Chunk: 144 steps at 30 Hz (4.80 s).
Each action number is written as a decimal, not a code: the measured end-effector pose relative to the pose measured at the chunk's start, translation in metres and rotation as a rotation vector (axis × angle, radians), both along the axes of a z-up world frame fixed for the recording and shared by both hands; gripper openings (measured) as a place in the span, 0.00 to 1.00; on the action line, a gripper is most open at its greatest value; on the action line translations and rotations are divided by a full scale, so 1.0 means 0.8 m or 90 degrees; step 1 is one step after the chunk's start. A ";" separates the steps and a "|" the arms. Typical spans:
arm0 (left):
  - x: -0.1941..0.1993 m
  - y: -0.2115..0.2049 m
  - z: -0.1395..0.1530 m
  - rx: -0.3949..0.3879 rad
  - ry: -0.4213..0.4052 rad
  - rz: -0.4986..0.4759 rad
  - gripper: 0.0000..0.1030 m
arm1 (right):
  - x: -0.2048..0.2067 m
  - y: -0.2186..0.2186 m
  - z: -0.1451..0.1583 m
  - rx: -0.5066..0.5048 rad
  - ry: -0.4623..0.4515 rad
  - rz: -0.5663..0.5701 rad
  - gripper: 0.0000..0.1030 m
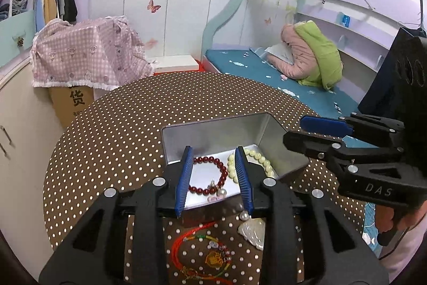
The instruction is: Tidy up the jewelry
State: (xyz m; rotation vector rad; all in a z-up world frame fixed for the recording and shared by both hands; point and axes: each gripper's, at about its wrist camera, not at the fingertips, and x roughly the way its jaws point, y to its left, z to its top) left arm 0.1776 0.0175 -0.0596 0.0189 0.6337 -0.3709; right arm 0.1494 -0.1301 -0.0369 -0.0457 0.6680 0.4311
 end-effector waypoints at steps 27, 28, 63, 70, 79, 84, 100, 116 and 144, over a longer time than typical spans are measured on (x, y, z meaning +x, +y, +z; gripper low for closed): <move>-0.070 -0.053 -0.066 0.032 0.063 -0.031 0.51 | -0.064 -0.053 -0.074 -0.009 0.068 -0.132 0.57; -0.068 -0.055 -0.069 0.033 0.070 -0.028 0.51 | -0.065 -0.054 -0.074 -0.011 0.066 -0.132 0.57; -0.063 -0.067 -0.078 0.066 0.079 -0.045 0.28 | -0.050 -0.041 -0.082 -0.017 0.059 -0.065 0.11; -0.073 -0.058 -0.044 0.045 0.033 -0.046 0.04 | -0.053 -0.053 -0.049 0.035 0.033 -0.057 0.11; -0.065 -0.054 -0.060 0.061 0.066 -0.055 0.26 | -0.056 -0.059 -0.028 0.054 0.006 -0.056 0.11; -0.053 -0.065 -0.076 0.076 0.088 -0.064 0.39 | -0.056 -0.062 -0.028 0.059 0.007 -0.060 0.11; -0.044 -0.075 -0.084 0.111 0.106 -0.068 0.29 | -0.052 -0.073 -0.033 0.066 0.019 -0.064 0.11; -0.047 -0.045 0.004 0.059 0.029 -0.050 0.05 | -0.037 -0.037 0.024 0.086 -0.033 0.015 0.11; -0.094 -0.043 -0.060 0.114 0.066 -0.077 0.25 | -0.045 -0.043 -0.014 0.083 0.020 0.000 0.11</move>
